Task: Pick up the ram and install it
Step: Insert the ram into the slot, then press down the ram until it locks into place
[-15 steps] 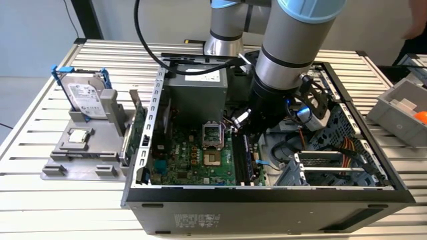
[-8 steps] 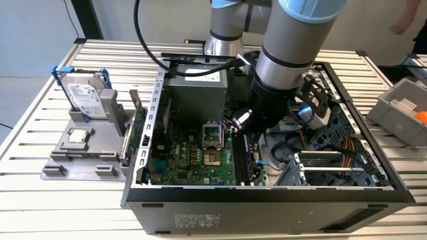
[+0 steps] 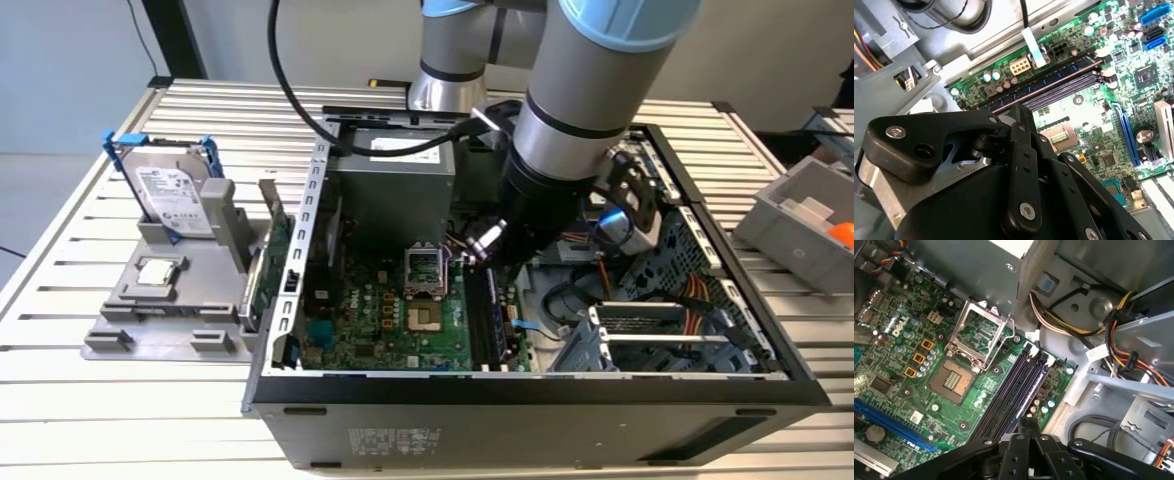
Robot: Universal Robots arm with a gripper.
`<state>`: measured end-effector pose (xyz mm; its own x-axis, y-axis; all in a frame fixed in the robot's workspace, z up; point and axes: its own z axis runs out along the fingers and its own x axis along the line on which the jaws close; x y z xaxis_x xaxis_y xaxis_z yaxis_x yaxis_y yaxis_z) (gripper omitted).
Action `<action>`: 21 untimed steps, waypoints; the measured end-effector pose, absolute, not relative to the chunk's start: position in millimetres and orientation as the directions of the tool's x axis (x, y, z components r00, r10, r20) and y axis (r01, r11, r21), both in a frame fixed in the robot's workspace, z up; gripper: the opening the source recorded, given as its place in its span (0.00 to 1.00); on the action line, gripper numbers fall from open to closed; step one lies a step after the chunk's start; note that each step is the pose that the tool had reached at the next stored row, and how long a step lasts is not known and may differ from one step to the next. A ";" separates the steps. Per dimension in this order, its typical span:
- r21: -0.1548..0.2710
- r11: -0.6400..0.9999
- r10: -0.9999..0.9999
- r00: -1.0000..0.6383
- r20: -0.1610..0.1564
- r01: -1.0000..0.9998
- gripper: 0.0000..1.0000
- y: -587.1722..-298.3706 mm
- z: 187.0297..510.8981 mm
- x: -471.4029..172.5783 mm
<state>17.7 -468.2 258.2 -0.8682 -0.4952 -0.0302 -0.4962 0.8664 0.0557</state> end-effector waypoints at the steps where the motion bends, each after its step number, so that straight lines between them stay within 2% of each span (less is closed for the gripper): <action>1: 0.056 0.860 -0.506 -0.862 -0.030 -0.507 0.00 -468.2 258.2 17.8; 21: 0.056 0.680 -0.730 -0.682 -0.031 -0.731 0.00 -468.2 258.2 18.6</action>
